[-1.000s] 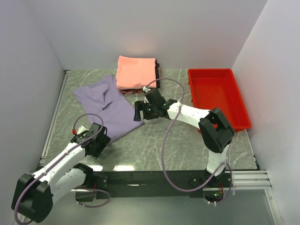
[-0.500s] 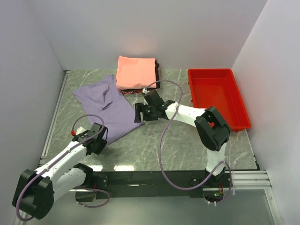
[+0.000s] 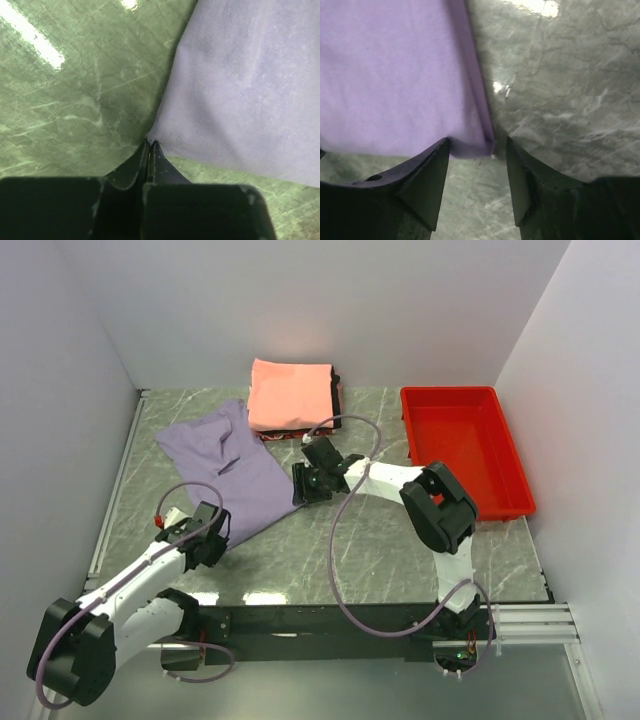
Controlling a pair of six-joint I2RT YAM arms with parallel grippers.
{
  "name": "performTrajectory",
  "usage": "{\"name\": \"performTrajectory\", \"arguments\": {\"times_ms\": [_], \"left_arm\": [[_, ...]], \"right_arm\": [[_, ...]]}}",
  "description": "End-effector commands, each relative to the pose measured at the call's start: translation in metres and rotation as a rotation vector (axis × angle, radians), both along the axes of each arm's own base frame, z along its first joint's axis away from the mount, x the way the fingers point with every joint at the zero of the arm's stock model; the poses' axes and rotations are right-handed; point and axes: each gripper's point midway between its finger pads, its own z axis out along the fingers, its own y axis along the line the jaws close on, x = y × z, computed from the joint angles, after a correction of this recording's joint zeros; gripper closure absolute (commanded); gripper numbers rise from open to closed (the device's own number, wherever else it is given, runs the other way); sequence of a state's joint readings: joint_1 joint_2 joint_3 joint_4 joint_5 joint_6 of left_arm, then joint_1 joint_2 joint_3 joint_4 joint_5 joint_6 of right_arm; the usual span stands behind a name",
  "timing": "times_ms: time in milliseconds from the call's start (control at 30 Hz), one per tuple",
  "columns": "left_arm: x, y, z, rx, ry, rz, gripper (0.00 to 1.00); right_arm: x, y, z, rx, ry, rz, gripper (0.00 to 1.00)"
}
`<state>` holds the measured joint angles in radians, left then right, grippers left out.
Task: Fold and stack the t-shirts
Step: Fold the tshirt
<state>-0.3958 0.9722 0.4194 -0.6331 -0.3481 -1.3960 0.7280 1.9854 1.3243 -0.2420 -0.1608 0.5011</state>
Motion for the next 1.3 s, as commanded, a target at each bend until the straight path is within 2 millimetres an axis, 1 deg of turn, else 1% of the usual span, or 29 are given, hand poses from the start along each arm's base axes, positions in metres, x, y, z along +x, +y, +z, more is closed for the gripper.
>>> {"name": "performTrajectory", "arguments": {"times_ms": [0, 33, 133, 167, 233, 267, 300, 367, 400, 500, 533, 600, 633, 700, 733, 767, 800, 833, 867, 900, 933, 967, 1000, 1033, 1100, 1133, 1167, 1233, 1267], "left_arm": [[-0.005, 0.002, -0.005, 0.0, 0.004, -0.019, 0.99], [-0.005, 0.001, -0.004, -0.001, -0.004, -0.029, 0.99], [-0.003, -0.002, -0.001, -0.015, -0.027, -0.054, 0.99], [-0.002, -0.003, 0.0, -0.018, -0.034, -0.056, 0.99], [-0.002, -0.005, 0.003, -0.023, -0.044, -0.072, 0.99], [-0.002, -0.005, 0.005, -0.022, -0.05, -0.082, 0.99], [-0.003, -0.005, 0.006, -0.017, -0.05, -0.09, 0.99], [-0.008, -0.005, 0.007, -0.007, -0.036, -0.098, 0.99], [-0.009, -0.006, 0.007, -0.01, -0.029, -0.109, 0.99], [-0.017, -0.019, 0.006, -0.046, -0.012, -0.144, 0.99], [-0.019, -0.023, 0.007, -0.055, -0.008, -0.152, 0.99], [-0.028, -0.031, 0.007, -0.072, 0.012, -0.177, 0.99], [-0.029, -0.035, 0.009, -0.082, 0.011, -0.188, 0.99], [-0.036, -0.049, 0.011, -0.106, 0.014, -0.239, 0.99], [-0.038, -0.054, 0.011, -0.122, 0.01, -0.243, 0.99], [-0.045, -0.066, 0.01, -0.142, 0.014, -0.299, 0.99], [-0.049, -0.073, 0.01, -0.16, 0.023, -0.322, 0.99], [-0.052, -0.08, 0.011, -0.174, 0.028, -0.345, 0.99], [-0.061, -0.088, 0.011, -0.179, 0.046, -0.394, 0.99], [-0.065, -0.093, 0.013, -0.19, 0.054, -0.389, 0.99], [-0.069, -0.098, 0.017, -0.183, 0.065, -0.407, 0.99], [-0.079, -0.106, 0.019, -0.179, 0.073, -0.458, 0.99], [-0.082, -0.112, 0.023, -0.187, 0.075, -0.458, 0.99], [-0.091, -0.125, 0.031, -0.195, 0.078, -0.514, 0.99], [-0.101, -0.139, 0.039, -0.211, 0.087, -0.549, 0.99], [-0.104, -0.15, 0.047, -0.211, 0.083, -0.568, 0.99], [-0.118, -0.149, 0.048, -0.173, 0.112, -0.61, 0.99], [-0.125, -0.161, 0.059, -0.151, 0.131, -0.63, 0.99], [-0.137, -0.159, 0.06, -0.115, 0.156, -0.662, 0.99]], "right_arm": [[0.018, 0.0, 0.002, -0.023, -0.032, -0.039, 0.44], [0.02, 0.002, 0.002, -0.024, -0.033, -0.038, 0.44], [0.016, 0.001, -0.008, -0.039, -0.001, -0.028, 0.57], [0.014, 0.002, -0.008, -0.033, 0.004, -0.024, 0.68], [0.006, 0.001, -0.01, -0.023, 0.023, -0.008, 0.78], [0.005, 0.001, -0.004, -0.014, 0.019, -0.005, 0.81], [0.002, 0.0, -0.003, -0.012, 0.02, 0.001, 0.89], [-0.003, -0.001, 0.005, 0.003, 0.021, 0.011, 0.94], [-0.005, -0.002, 0.007, 0.003, 0.022, 0.014, 0.99], [-0.011, -0.011, 0.016, -0.011, 0.015, 0.014, 1.0], [-0.017, -0.017, 0.018, -0.025, 0.021, 0.015, 1.0], [-0.021, -0.026, 0.019, -0.05, 0.018, 0.015, 1.0], [-0.029, -0.034, 0.02, -0.065, 0.027, 0.015, 1.0], [-0.037, -0.044, 0.02, -0.081, 0.029, 0.013, 1.0], [-0.046, -0.053, 0.02, -0.093, 0.036, 0.014, 1.0], [-0.05, -0.058, 0.02, -0.103, 0.039, 0.015, 1.0], [-0.054, -0.063, 0.019, -0.113, 0.039, 0.017, 1.0], [-0.064, -0.074, 0.018, -0.136, 0.053, 0.017, 1.0], [-0.069, -0.081, 0.017, -0.15, 0.058, 0.02, 1.0], [-0.074, -0.087, 0.016, -0.158, 0.063, 0.019, 1.0], [-0.083, -0.099, 0.015, -0.173, 0.073, 0.014, 1.0], [-0.088, -0.106, 0.014, -0.185, 0.076, 0.015, 1.0], [-0.093, -0.112, 0.014, -0.196, 0.078, 0.015, 1.0], [-0.101, -0.124, 0.014, -0.219, 0.086, 0.006, 1.0], [-0.111, -0.134, 0.014, -0.239, 0.097, 0.018, 1.0], [-0.121, -0.144, 0.016, -0.256, 0.112, 0.018, 1.0], [-0.127, -0.149, 0.016, -0.267, 0.119, 0.028, 1.0], [-0.141, -0.163, 0.023, -0.29, 0.135, 0.035, 1.0], [-0.147, -0.166, 0.026, -0.296, 0.137, 0.052, 1.0]]}}
